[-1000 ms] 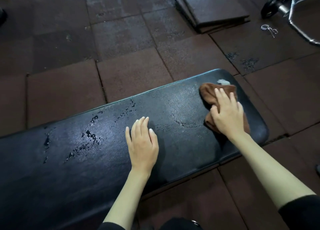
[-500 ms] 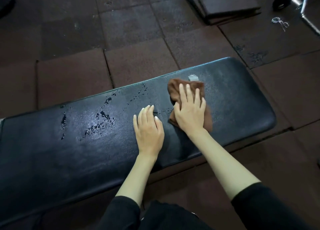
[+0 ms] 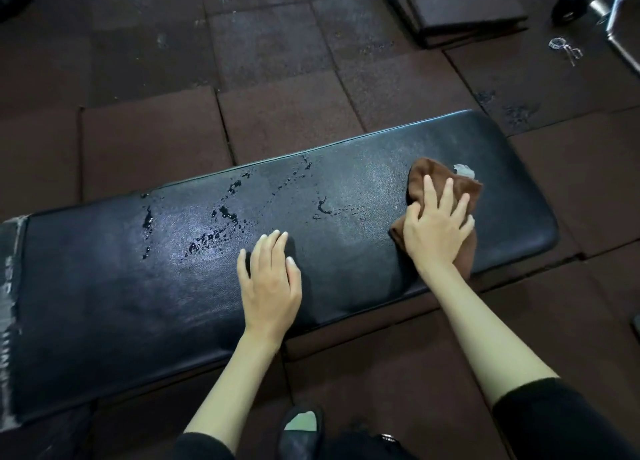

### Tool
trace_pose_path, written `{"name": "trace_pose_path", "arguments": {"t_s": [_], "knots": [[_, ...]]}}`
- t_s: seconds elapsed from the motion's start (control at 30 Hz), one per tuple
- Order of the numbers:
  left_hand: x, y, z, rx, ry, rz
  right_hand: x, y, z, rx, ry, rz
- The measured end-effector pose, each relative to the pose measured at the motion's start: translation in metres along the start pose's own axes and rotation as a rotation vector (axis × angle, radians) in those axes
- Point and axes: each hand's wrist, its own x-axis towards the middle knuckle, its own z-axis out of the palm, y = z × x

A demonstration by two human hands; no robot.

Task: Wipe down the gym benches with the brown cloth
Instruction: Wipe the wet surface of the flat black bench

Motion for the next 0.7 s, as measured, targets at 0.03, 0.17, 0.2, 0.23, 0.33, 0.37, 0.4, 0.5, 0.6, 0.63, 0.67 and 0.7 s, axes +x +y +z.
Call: {"name": "trace_pose_path", "arguments": {"t_s": [0.03, 0.17, 0.2, 0.23, 0.33, 0.37, 0.4, 0.5, 0.6, 0.63, 0.67, 0.7], "knots": [[-0.002, -0.002, -0.001, 0.005, -0.003, -0.009, -0.004, -0.011, 0.003, 0.001, -0.012, 0.011], [-0.013, -0.010, -0.006, 0.015, -0.001, -0.093, -0.026, -0.060, 0.014, -0.034, -0.031, -0.075], [-0.015, -0.013, -0.006, 0.011, 0.001, -0.115, -0.033, -0.073, 0.016, -0.035, -0.045, -0.102], [-0.016, -0.014, -0.007, 0.007, 0.004, -0.129, -0.040, -0.086, 0.019, -0.037, -0.061, -0.132], [-0.016, -0.015, -0.005, 0.017, 0.002, -0.127, -0.066, -0.118, 0.026, -0.039, -0.066, -0.289], [-0.016, -0.016, -0.005, 0.020, -0.004, -0.121, -0.076, -0.124, 0.028, -0.043, -0.082, -0.371], [-0.016, -0.017, -0.004, 0.024, -0.011, -0.116, -0.084, -0.127, 0.029, -0.053, -0.099, -0.457], [-0.016, -0.019, -0.004, 0.036, -0.024, -0.112, -0.088, -0.116, 0.027, -0.038, -0.117, -0.635], [-0.015, -0.020, -0.005, 0.017, -0.013, -0.135, -0.079, -0.089, 0.021, -0.052, -0.105, -0.711], [-0.015, -0.020, -0.005, 0.003, -0.011, -0.148, -0.075, -0.079, 0.019, -0.059, -0.103, -0.696], [-0.015, -0.020, -0.005, -0.012, -0.011, -0.159, -0.070, -0.068, 0.016, -0.057, -0.101, -0.657], [-0.015, -0.019, -0.005, -0.024, -0.013, -0.165, -0.064, -0.056, 0.012, -0.054, -0.101, -0.599]]}}
